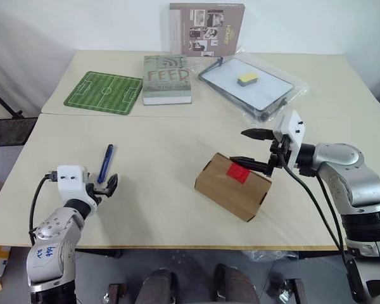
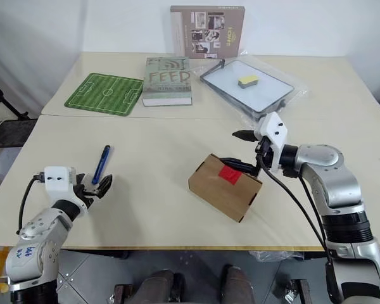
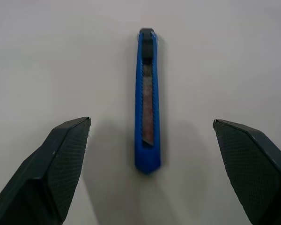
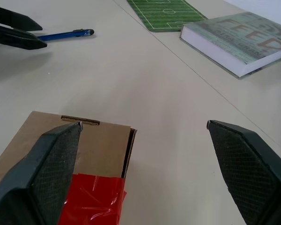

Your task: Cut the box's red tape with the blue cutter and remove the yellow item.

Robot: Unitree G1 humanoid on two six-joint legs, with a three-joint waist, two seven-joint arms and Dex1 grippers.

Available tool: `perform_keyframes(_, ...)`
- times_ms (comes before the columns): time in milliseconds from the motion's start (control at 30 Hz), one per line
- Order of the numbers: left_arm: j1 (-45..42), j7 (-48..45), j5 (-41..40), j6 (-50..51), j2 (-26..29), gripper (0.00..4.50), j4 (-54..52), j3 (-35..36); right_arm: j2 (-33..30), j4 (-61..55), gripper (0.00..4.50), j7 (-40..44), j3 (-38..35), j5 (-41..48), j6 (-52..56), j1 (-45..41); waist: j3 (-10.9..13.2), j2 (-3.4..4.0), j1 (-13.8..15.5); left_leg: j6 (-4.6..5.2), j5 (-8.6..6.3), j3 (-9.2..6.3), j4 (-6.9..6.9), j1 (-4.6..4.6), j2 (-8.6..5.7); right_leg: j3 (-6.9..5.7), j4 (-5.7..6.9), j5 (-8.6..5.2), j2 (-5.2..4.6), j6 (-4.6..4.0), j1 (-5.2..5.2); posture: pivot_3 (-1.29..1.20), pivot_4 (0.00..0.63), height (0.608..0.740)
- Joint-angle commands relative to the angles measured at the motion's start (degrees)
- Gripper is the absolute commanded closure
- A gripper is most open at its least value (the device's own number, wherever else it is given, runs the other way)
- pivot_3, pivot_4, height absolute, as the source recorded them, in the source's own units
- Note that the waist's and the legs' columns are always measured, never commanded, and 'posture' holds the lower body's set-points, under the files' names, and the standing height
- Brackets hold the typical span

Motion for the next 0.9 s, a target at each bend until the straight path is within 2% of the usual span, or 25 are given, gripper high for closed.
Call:
perform_keyframes(33, 0.18, -0.40, 0.16, -1.58, 0.91, 0.06, 2.03, -0.67, -0.99, -2.94, 0.04, -0.30, -1.91, 0.85, 0.30, 0.93, 0.00, 0.00, 0.00, -0.01, 0.00, 0.00, -0.01, 0.01, 0.00, -0.01, 0.01, 0.00, 0.00, 0.00, 0.00, 0.00, 0.150, 0.740)
perform_keyframes(167, -0.22, -0.34, -0.48, -1.07, 0.77, 0.06, 4.26, -1.15, -1.15, -3.31, 0.04, -0.44, -2.14, 0.97, 0.60, 1.14, -0.01, 0.01, 0.06, -0.01, -0.01, 0.02, 0.00, 0.03, 0.00, 0.01, 0.02, 0.00, 0.00, 0.00, 0.00, 0.00, 0.150, 0.740)
perform_keyframes(300, -0.25, -1.22, -0.33, -0.59, 1.65, 0.94, 5.28, -2.59, -0.99, -3.06, 0.00, -0.64, -1.97, 0.73, 0.48, 1.06, -0.02, 0.03, 0.05, -0.02, -0.01, 0.03, 0.00, 0.05, 0.00, 0.03, 0.02, 0.00, -0.01, 0.00, 0.01, 0.00, 0.150, 0.740)
perform_keyframes(367, -0.28, -1.50, -0.64, 0.09, 1.93, 0.94, 5.36, -3.07, -0.98, -3.30, 0.00, -0.71, -2.04, 0.84, 0.50, 1.30, -0.02, 0.03, 0.11, -0.02, -0.01, 0.02, 0.00, 0.05, 0.00, 0.03, 0.03, 0.00, -0.02, 0.00, 0.01, 0.00, 0.150, 0.740)
perform_keyframes(533, -0.38, -1.79, -0.47, 0.93, 2.87, 2.04, 6.17, -3.92, -1.01, -3.59, 0.00, -0.84, -2.01, 0.90, 0.40, 1.60, -0.07, 0.12, 0.18, -0.02, -0.01, 0.02, 0.00, 0.05, -0.02, 0.02, 0.03, 0.00, -0.03, 0.00, 0.02, 0.00, 0.150, 0.740)
perform_keyframes(733, -0.86, -1.97, -0.94, 2.77, 3.14, 2.04, 7.24, -4.30, -1.00, -3.33, 0.00, -0.92, -2.05, 0.76, 0.15, 1.56, -0.16, 0.28, 0.19, -0.02, -0.01, 0.02, 0.00, 0.08, -0.02, 0.03, 0.04, 0.00, -0.04, 0.00, 0.03, 0.00, 0.150, 0.740)
perform_keyframes(867, -1.41, -1.91, -0.44, 3.88, 3.97, 3.19, 7.83, -4.98, -0.98, -3.37, 0.00, -1.05, -2.12, 0.72, 0.10, 1.70, -0.20, 0.35, 0.18, -0.02, -0.01, 0.03, 0.00, 0.10, -0.02, 0.04, 0.04, 0.00, -0.04, 0.00, 0.04, 0.00, 0.150, 0.740)
perform_keyframes(900, -1.55, -1.95, -0.54, 4.05, 4.07, 3.19, 7.87, -5.08, -0.98, -3.42, 0.00, -1.07, -2.15, 0.75, 0.11, 1.76, -0.21, 0.35, 0.18, -0.02, -0.01, 0.03, 0.00, 0.10, -0.02, 0.04, 0.04, 0.00, -0.04, 0.00, 0.04, 0.00, 0.150, 0.740)
